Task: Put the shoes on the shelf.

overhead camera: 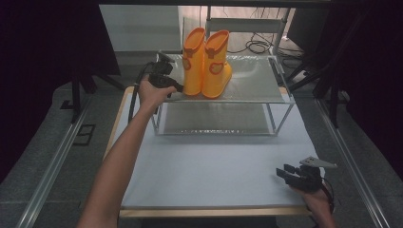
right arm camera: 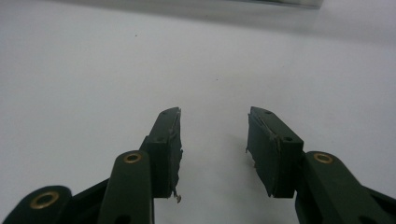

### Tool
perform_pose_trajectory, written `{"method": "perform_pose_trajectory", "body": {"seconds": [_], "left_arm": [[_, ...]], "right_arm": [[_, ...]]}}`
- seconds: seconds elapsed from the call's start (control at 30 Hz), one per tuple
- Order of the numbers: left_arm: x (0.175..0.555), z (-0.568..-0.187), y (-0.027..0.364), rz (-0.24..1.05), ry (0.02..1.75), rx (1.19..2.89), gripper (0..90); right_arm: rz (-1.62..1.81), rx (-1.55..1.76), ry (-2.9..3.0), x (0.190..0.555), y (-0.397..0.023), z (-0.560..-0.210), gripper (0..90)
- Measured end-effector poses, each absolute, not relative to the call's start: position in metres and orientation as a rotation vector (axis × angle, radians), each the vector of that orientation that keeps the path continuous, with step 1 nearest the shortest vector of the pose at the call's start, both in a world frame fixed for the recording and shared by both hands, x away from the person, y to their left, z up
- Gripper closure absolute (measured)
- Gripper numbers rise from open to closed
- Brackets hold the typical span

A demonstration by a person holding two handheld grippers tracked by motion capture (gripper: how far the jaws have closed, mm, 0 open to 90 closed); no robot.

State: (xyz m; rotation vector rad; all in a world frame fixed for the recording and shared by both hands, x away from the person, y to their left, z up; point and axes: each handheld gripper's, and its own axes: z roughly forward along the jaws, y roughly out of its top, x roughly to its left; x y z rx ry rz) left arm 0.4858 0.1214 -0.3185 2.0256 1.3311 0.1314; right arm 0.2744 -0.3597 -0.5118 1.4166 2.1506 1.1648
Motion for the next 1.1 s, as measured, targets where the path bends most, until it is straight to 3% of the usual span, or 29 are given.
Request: {"method": "perform_pose_trajectory", "body": {"seconds": [0.43, 1.1], "left_arm": [[0.486, -0.317, 0.116, 0.090, 1.300, 2.015, 89.9], [0.480, -0.313, 0.074, 0.016, 1.222, 2.017, 89.9]], "right_arm": [[1.166, 1.419, 2.156, 0.276, -0.359, -0.513, 54.3], [1.179, 1.413, 2.160, 0.275, -0.357, -0.512, 54.3]]}}
